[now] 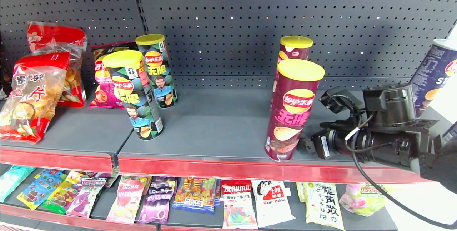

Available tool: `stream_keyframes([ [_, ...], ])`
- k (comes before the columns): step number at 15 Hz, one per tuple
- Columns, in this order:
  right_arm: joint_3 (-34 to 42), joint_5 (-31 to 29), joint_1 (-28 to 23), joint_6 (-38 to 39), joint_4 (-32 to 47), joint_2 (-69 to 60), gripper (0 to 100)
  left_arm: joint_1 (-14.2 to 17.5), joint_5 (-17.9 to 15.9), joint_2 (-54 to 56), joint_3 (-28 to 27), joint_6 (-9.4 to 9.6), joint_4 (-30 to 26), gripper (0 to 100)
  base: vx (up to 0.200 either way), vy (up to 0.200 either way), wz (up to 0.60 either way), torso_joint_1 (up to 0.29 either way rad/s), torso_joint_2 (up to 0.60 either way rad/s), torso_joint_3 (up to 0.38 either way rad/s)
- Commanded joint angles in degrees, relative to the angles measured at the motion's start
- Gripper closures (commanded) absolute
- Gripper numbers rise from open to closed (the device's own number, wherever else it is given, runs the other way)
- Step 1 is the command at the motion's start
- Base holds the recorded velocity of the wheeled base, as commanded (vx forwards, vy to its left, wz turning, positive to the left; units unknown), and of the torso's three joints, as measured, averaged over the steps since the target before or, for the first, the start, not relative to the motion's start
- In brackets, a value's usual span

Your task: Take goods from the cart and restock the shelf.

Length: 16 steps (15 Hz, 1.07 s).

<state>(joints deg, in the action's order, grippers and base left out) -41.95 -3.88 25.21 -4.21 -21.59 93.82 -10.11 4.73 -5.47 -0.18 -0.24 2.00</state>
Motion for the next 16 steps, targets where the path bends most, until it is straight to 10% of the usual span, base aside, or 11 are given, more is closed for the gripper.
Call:
stream_keyframes([
  [1,0.4,-0.4,-0.5,0.0,0.0,-0.2,0,0.0,0.0,-0.1,0.0,-0.02,0.0,0,0.0,0.0,0.0,0.0,0.0,0.0],
  [8,7.0,-5.1,-4.3,-0.5,0.2,-22.9,0,0.0,-1.7,-0.1,-0.1,1.3,-0.1,0,0.0,0.0,0.0,0.0,0.0,0.0],
  [11,21.8,-6.5,-7.0,-6.7,2.7,-46.3,0,0.0,-4.4,0.0,0.2,2.18,-1.7,0,0.0,0.0,0.0,0.0,0.0,0.0],
  [16,25.2,-7.2,-17.7,-6.4,34.0,-77.8,0,8.1,-3.4,-0.1,0.2,1.83,-2.0,0,0.0,0.0,0.0,0.0,0.0,0.0],
])
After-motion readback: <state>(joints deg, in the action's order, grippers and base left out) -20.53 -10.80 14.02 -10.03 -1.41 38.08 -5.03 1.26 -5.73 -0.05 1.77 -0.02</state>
